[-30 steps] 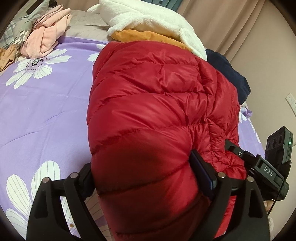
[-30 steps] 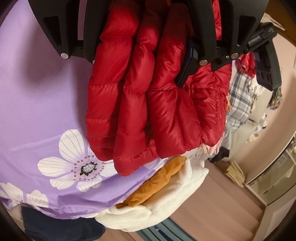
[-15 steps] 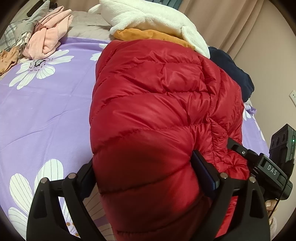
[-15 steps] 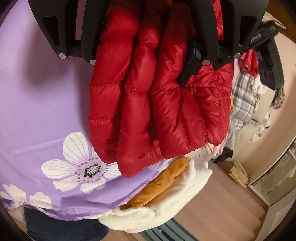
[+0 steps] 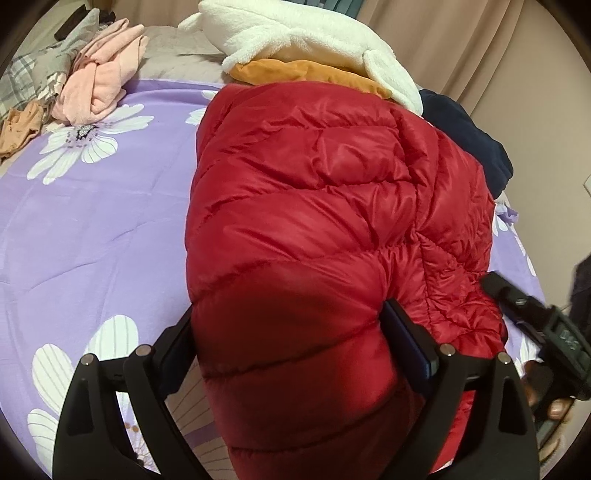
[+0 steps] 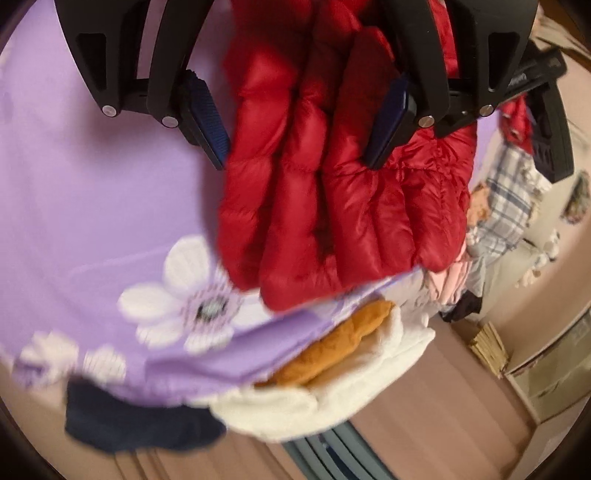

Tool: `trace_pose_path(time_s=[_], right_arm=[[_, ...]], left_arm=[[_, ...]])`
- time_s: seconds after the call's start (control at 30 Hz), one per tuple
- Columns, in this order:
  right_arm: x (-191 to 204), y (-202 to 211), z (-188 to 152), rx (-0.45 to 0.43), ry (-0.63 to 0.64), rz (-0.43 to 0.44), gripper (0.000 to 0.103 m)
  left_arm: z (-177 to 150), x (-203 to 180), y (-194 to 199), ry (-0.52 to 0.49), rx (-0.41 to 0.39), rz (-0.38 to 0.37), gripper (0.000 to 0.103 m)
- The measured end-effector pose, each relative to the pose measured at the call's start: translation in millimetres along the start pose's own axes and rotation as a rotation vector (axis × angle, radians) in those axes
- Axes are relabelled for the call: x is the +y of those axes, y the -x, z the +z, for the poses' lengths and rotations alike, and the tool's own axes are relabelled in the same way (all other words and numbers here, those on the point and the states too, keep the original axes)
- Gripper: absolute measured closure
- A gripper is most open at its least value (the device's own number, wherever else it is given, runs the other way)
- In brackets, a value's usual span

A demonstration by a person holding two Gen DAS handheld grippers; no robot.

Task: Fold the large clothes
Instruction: 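Open both tools and release the folded red jacket onto the bed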

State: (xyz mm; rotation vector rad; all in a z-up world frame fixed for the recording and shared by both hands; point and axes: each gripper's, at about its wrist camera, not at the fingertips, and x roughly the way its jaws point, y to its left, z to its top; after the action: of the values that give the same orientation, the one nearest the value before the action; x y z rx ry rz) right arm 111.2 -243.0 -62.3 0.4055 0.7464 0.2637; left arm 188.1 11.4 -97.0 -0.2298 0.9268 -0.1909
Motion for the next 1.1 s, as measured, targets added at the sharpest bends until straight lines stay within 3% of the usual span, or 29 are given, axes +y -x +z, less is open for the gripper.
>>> trace_pose_path(time_s=[0.07,0.23,0.27,0.33,0.4,0.5,0.7,0.93,1.1], right_arm=[[11.3,18.0,2.3,-0.056,0.077,0.002,0.029],[47.3,42.0,-13.3,-0.132,0.285,0.122,0.031],[52.8,41.6,-18.0,-0.129,0.316,0.134,0.035],[59.7,34.3,-25.5,-0.094,0.35,0.15,0.054],[64.1,22.7,-30.6,-0.049,0.36,0.156,0.067],[68.4,9.5,-38.0,-0.015,0.398,0.146,0.075],[50.4,-30.7,-52.5,0.098,0.365,0.084,0.08],[47.2,-40.6,-55.0,0.111,0.357,0.085,0.081],[45.8,-36.7,-53.9,0.118,0.326,0.104,0.081]], left_arm=[[-0.3,-0.1,3.2,0.0,-0.002,0.009,0.009],[-2.5,-2.6,9.1,-0.014,-0.007,0.034,0.011],[-3.1,-3.9,10.7,-0.022,-0.01,0.041,0.011],[-4.4,-6.0,13.4,-0.037,-0.015,0.053,0.012],[-5.9,-7.8,16.2,-0.053,-0.02,0.062,0.014],[-7.8,-8.8,18.0,-0.065,-0.023,0.069,0.016],[-9.4,-10.5,15.1,-0.072,-0.018,0.072,0.017],[-12.1,-14.9,21.9,-0.09,-0.026,0.08,0.024],[-23.1,-10.8,42.3,-0.081,-0.049,0.049,0.036]])
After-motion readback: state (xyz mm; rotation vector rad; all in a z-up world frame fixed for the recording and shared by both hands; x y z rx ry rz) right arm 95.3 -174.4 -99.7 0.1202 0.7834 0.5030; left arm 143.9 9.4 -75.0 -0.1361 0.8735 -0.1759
